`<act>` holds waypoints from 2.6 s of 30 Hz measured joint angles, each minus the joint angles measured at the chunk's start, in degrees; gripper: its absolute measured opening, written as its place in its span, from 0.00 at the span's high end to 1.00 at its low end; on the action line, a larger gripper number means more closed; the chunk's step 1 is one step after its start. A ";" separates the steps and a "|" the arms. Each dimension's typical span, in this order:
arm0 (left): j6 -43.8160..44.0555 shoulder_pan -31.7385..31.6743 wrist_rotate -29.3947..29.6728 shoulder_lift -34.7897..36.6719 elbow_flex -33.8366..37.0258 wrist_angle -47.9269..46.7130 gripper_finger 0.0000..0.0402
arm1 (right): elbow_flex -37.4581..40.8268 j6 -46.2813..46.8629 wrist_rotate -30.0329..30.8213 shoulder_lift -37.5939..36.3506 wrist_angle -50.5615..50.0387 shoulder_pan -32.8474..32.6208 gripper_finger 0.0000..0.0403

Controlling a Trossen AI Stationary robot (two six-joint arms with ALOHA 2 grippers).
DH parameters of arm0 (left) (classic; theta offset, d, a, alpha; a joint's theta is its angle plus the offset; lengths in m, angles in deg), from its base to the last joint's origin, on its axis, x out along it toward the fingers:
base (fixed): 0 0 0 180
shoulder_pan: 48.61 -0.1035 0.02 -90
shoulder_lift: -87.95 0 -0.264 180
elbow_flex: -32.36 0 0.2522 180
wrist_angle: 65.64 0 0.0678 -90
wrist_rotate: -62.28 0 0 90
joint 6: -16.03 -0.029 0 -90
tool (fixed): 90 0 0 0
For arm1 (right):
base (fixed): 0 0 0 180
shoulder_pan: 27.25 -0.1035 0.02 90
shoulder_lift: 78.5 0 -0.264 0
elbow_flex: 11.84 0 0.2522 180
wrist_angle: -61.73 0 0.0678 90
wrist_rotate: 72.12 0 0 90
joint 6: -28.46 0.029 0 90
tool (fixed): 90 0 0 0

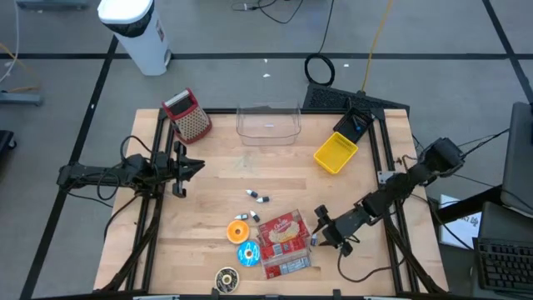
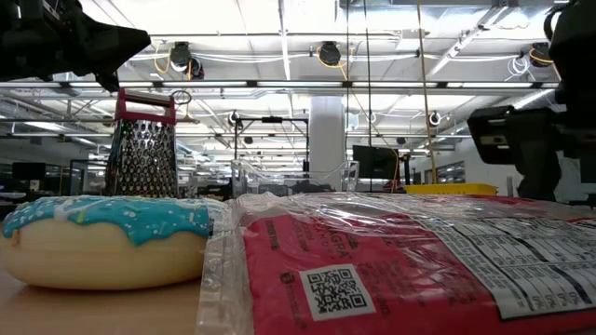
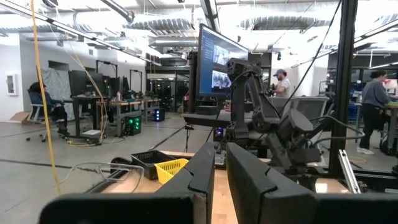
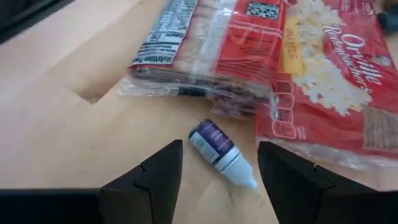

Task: Pick & Place Food Item
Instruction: Put the violet food coloring bottle into the black bin

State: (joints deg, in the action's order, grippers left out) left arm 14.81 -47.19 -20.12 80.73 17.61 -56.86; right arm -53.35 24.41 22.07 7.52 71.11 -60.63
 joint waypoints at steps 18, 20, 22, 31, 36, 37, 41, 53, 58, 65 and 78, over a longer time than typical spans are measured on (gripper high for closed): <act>-0.02 -0.01 -0.01 0.01 0.00 0.00 0.90 | -0.07 -2.65 -3.00 3.61 0.31 2.28 0.63; 0.00 -0.01 -0.01 0.01 0.00 0.00 0.90 | -0.07 -2.65 -3.02 3.61 0.24 2.27 0.66; 0.00 -0.01 -0.01 0.01 0.00 0.00 0.90 | -0.07 -2.62 -3.07 3.63 0.20 2.27 0.70; 0.00 -0.01 0.01 0.01 0.00 0.00 0.90 | -0.04 -2.76 -3.15 3.63 0.19 2.27 0.82; 0.00 0.01 -0.01 0.00 0.00 0.00 0.90 | -0.04 -2.95 -2.95 3.63 0.24 2.32 0.84; 0.00 -0.01 -0.01 0.01 0.00 0.00 0.90 | -0.04 -2.99 -2.93 3.63 0.27 2.32 0.84; 0.00 -0.01 0.01 -0.01 0.00 0.00 0.90 | 0.00 -2.94 -2.93 3.21 0.22 2.32 0.83; 0.00 -0.01 -0.01 -0.01 0.00 -0.05 0.90 | 0.07 -1.18 -2.60 -4.26 -1.48 2.36 0.83; 0.00 0.00 -0.01 0.01 0.00 0.00 0.90 | 0.07 -1.16 -2.70 -10.75 -5.44 2.80 0.84; 0.00 0.00 -0.01 -0.01 0.00 0.00 0.90 | 0.07 -1.13 -0.85 -20.58 -12.68 4.28 0.83; 0.00 0.01 -0.01 -0.01 0.00 0.00 0.90 | 0.07 12.63 -0.77 -33.77 -24.52 11.77 0.83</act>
State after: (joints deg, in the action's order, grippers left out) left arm 14.81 -47.18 -20.13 80.72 17.61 -56.86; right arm -53.28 37.03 21.30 -26.25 46.59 -48.87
